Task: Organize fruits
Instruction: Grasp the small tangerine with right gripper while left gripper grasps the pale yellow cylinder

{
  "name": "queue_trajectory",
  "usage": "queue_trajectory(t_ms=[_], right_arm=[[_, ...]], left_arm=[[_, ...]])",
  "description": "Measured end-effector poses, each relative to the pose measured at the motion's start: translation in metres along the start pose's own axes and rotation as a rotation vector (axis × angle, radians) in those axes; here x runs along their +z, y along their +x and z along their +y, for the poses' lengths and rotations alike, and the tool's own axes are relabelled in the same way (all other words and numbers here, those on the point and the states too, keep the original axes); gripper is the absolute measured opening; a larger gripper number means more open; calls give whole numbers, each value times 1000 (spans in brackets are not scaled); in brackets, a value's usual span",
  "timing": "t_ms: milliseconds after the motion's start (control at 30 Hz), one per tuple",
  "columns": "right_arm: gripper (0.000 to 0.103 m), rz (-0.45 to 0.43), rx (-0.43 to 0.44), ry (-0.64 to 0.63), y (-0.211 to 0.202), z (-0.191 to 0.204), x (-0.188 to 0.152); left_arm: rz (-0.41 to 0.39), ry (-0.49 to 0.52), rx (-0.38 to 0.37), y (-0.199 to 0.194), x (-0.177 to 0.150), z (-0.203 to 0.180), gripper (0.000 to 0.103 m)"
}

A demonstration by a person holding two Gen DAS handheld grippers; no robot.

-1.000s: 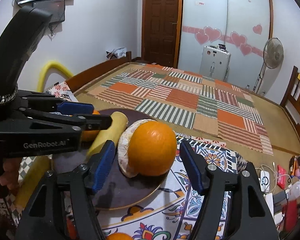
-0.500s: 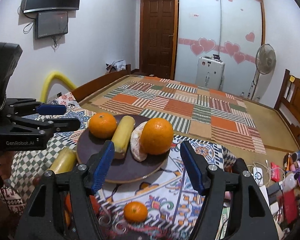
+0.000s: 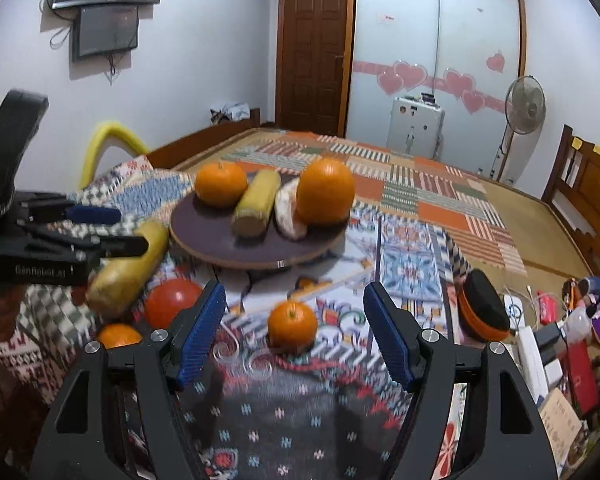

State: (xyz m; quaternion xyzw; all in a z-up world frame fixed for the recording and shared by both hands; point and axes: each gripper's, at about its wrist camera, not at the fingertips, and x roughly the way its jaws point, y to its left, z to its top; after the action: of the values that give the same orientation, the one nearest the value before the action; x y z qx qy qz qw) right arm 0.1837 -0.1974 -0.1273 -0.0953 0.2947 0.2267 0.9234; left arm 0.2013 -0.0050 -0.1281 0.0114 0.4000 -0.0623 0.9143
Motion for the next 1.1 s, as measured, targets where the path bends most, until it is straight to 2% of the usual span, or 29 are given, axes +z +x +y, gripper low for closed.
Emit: queue_trajectory(t_ms=[200, 433, 567, 633, 833, 900, 1100], right_arm=[[67, 62, 13, 53, 21, -11, -3], [44, 118, 57, 53, 32, -5, -9], [38, 126, 65, 61, 37, -5, -12], [33, 127, 71, 70, 37, -6, -13], [32, 118, 81, 75, 33, -7, -14], [32, 108, 78, 78, 30, -8, -14], [32, 77, 75, 98, 22, -14, -9]], left_arm=[[52, -74, -42, 24, 3, 6, 63], [103, -108, -38, 45, 2, 13, 62], [101, -131, -48, 48, 5, 16, 57], [101, -150, -52, 50, 7, 19, 54], [100, -196, -80, 47, 7, 27, 48], [97, -211, -97, 43, 5, 28, 43], [80, -226, -137, 28, 3, 29, 39]])
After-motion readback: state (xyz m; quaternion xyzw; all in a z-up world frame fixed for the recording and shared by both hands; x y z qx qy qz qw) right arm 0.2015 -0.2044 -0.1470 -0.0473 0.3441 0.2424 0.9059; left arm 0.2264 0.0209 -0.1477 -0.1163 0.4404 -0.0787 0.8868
